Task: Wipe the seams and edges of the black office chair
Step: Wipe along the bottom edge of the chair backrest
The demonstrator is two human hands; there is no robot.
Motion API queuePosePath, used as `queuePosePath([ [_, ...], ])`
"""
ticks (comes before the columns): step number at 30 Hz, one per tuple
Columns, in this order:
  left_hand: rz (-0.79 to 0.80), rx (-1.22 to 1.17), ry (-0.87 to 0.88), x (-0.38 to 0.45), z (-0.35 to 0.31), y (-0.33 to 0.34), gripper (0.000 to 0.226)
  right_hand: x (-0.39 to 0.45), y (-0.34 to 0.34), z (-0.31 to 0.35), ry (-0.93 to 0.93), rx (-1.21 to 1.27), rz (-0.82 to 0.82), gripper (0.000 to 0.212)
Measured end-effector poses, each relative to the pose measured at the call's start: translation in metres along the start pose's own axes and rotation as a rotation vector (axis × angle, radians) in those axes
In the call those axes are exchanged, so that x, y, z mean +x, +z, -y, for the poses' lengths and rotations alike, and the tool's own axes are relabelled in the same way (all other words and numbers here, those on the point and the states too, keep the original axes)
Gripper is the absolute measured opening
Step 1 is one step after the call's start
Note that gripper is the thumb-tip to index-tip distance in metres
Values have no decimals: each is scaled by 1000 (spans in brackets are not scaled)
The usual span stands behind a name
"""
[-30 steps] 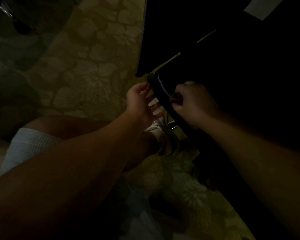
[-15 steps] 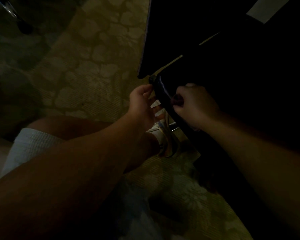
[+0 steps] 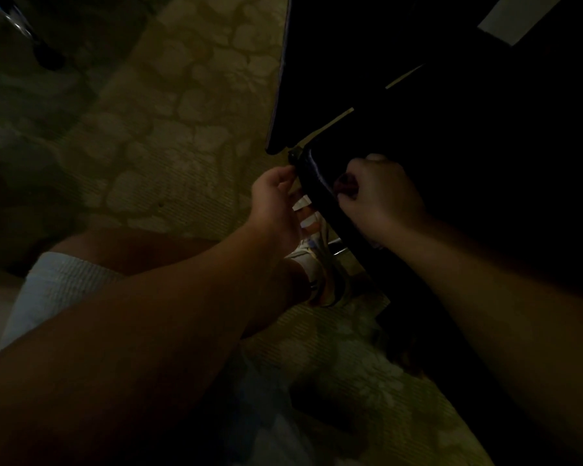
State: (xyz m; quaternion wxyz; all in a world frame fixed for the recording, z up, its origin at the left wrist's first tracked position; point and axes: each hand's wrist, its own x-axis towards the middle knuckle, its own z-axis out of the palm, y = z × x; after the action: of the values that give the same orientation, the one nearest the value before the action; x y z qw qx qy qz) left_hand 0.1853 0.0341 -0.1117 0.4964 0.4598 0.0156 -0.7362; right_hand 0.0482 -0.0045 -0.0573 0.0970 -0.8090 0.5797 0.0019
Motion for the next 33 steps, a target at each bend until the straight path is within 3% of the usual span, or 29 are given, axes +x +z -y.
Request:
queuePosePath([
  [3, -10, 14, 14, 0, -1, 0, 37, 1, 2, 1, -81, 4, 53, 22],
  [6, -26, 5, 3, 2, -1, -2, 41, 5, -2, -3, 58, 21, -63, 23],
  [10, -27, 18, 14, 4, 1, -4, 41, 1, 1, 3, -79, -16, 45, 26],
  [14, -21, 16, 9, 5, 3, -6, 42, 5, -2, -3, 13, 10, -67, 21],
  [18, -9, 1, 2, 5, 3, -7, 39, 2, 1, 1, -89, -6, 36, 23],
  [22, -16, -15, -10, 5, 3, -7, 43, 7, -3, -5, 46, 10, -96, 22],
  [26, -24, -20, 11, 4, 5, -7, 43, 2, 0, 4, -111, -33, 48, 26],
  [30, -34, -33, 4, 5, 4, -6, 48, 8, -1, 1, 41, 20, -64, 23],
  [33, -31, -40, 4, 5, 5, -6, 47, 4, 5, 7, -9, 0, -15, 24],
])
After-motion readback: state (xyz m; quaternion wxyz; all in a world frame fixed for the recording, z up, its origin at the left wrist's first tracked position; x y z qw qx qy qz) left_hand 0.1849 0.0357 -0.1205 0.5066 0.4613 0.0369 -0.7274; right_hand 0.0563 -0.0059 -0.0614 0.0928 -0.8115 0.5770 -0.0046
